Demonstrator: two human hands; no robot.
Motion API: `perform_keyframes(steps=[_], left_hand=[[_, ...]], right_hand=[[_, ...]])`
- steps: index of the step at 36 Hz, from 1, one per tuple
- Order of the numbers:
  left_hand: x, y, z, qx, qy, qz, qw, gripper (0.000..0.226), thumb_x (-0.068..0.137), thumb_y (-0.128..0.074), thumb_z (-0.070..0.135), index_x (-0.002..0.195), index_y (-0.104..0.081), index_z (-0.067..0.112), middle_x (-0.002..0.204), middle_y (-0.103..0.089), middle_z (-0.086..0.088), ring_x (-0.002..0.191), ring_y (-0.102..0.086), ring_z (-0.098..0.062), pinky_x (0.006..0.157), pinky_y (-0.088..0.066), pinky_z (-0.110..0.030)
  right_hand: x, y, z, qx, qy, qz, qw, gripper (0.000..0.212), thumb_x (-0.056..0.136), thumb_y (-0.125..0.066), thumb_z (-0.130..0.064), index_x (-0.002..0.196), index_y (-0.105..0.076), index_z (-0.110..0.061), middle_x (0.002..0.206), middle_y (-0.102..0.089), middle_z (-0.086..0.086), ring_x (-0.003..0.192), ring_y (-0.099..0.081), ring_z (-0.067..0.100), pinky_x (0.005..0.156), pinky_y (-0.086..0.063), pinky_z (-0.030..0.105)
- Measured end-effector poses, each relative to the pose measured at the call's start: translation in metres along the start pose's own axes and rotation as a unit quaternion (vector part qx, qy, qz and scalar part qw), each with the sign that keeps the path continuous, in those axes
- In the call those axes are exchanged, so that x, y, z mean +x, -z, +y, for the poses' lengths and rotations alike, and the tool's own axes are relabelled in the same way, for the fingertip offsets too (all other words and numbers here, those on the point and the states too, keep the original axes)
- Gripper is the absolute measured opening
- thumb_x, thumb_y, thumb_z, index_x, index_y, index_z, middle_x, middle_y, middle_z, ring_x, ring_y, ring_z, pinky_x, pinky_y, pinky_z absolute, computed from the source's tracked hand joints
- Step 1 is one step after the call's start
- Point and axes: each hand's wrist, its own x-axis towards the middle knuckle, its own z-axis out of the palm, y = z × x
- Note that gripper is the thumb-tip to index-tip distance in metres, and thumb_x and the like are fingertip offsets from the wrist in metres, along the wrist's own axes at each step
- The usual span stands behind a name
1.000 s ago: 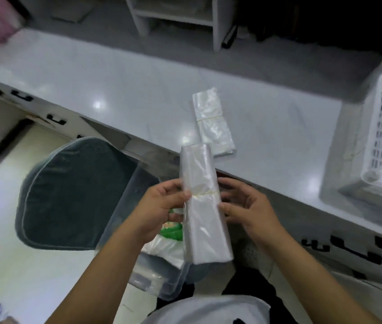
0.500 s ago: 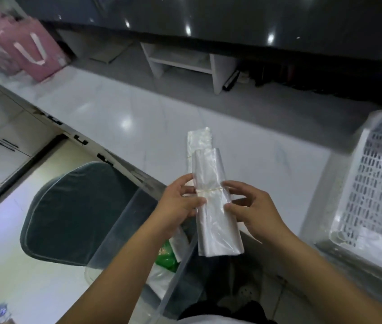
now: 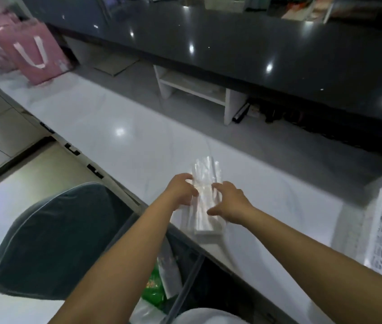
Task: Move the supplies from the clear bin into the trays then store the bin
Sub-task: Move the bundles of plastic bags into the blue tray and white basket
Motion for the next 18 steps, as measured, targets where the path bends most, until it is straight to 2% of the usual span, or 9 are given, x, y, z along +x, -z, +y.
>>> perform_keyframes(steps=[2, 4, 5, 8, 11, 14, 16, 18], left_hand=[[0.007, -0.002, -0.007, 0.024, 0.002, -0.006, 1.000, 0.061, 0.077, -0.073, -0.003, 0.132, -0.055, 0.018, 0.115, -0.066, -0.013, 0.100, -0.067, -0.033, 0.080, -0.061, -0.043], [0.012, -0.001, -0.014, 0.026, -0.009, -0.006, 1.000, 0.062, 0.076, -0.074, -0.002, 0.132, -0.056, 0.019, 0.108, -0.065, -0.005, 0.096, -0.068, -0.027, 0.080, -0.061, -0.044], [0.015, -0.001, -0.017, 0.025, -0.014, -0.005, 1.000, 0.062, 0.076, -0.075, 0.000, 0.131, -0.056, 0.020, 0.105, -0.065, -0.001, 0.094, -0.068, -0.025, 0.080, -0.061, -0.043], [0.024, 0.000, -0.023, -0.005, -0.019, -0.012, 1.000, 0.056, 0.077, -0.074, 0.001, 0.128, -0.061, 0.020, 0.097, -0.069, 0.001, 0.086, -0.070, -0.019, 0.071, -0.062, -0.034], [0.032, -0.001, -0.023, -0.071, 0.005, -0.022, 0.997, 0.053, 0.079, -0.074, 0.002, 0.128, -0.063, 0.019, 0.107, -0.071, -0.006, 0.090, -0.071, -0.023, 0.071, -0.062, -0.035], [0.034, -0.003, -0.020, -0.135, 0.035, -0.018, 0.990, 0.056, 0.079, -0.075, 0.005, 0.129, -0.055, 0.022, 0.112, -0.068, -0.007, 0.091, -0.070, -0.021, 0.063, -0.059, -0.033], [0.035, -0.002, -0.015, -0.159, 0.061, -0.025, 0.985, 0.059, 0.078, -0.078, 0.008, 0.128, -0.049, 0.022, 0.116, -0.065, -0.006, 0.093, -0.070, -0.021, 0.063, -0.058, -0.032], [0.036, 0.001, -0.008, -0.177, 0.090, -0.057, 0.978, 0.045, 0.078, -0.080, 0.010, 0.114, -0.054, 0.017, 0.102, -0.073, -0.007, 0.084, -0.074, -0.019, 0.062, -0.059, -0.033]], right_hand=[[0.002, -0.010, 0.002, -0.101, 0.021, -0.013, 0.995, 0.099, 0.074, -0.080, -0.044, 0.153, -0.021, -0.035, 0.162, -0.017, -0.001, 0.141, -0.030, 0.032, 0.104, -0.043, 0.053], [0.003, -0.018, 0.004, -0.144, 0.036, -0.025, 0.989, 0.104, 0.076, -0.075, -0.049, 0.155, -0.008, -0.037, 0.166, 0.002, -0.007, 0.150, -0.013, 0.028, 0.108, -0.035, 0.055], [0.003, -0.021, 0.007, -0.153, 0.039, -0.027, 0.987, 0.105, 0.078, -0.073, -0.051, 0.156, -0.004, -0.037, 0.166, 0.007, -0.008, 0.150, -0.012, 0.026, 0.109, -0.034, 0.054], [0.003, -0.026, 0.013, -0.162, 0.046, -0.011, 0.986, 0.104, 0.080, -0.069, -0.054, 0.157, -0.002, -0.033, 0.167, 0.008, -0.005, 0.144, -0.030, 0.026, 0.106, -0.038, 0.047], [0.001, -0.030, 0.019, -0.150, 0.055, 0.004, 0.987, 0.103, 0.081, -0.070, -0.053, 0.157, -0.006, -0.028, 0.167, 0.006, -0.001, 0.131, -0.048, 0.029, 0.105, -0.039, 0.043], [0.002, -0.030, 0.022, -0.147, 0.062, 0.010, 0.987, 0.101, 0.081, -0.071, -0.052, 0.157, -0.009, -0.029, 0.167, 0.004, 0.000, 0.130, -0.049, 0.027, 0.107, -0.037, 0.042], [0.003, -0.028, 0.022, -0.142, 0.059, 0.003, 0.988, 0.102, 0.080, -0.073, -0.050, 0.157, -0.010, -0.030, 0.167, 0.003, -0.001, 0.131, -0.048, 0.026, 0.108, -0.035, 0.042], [0.004, -0.027, 0.023, -0.125, 0.057, 0.003, 0.991, 0.103, 0.078, -0.076, -0.048, 0.157, -0.012, -0.031, 0.167, 0.001, -0.005, 0.128, -0.050, 0.027, 0.109, -0.034, 0.042]])
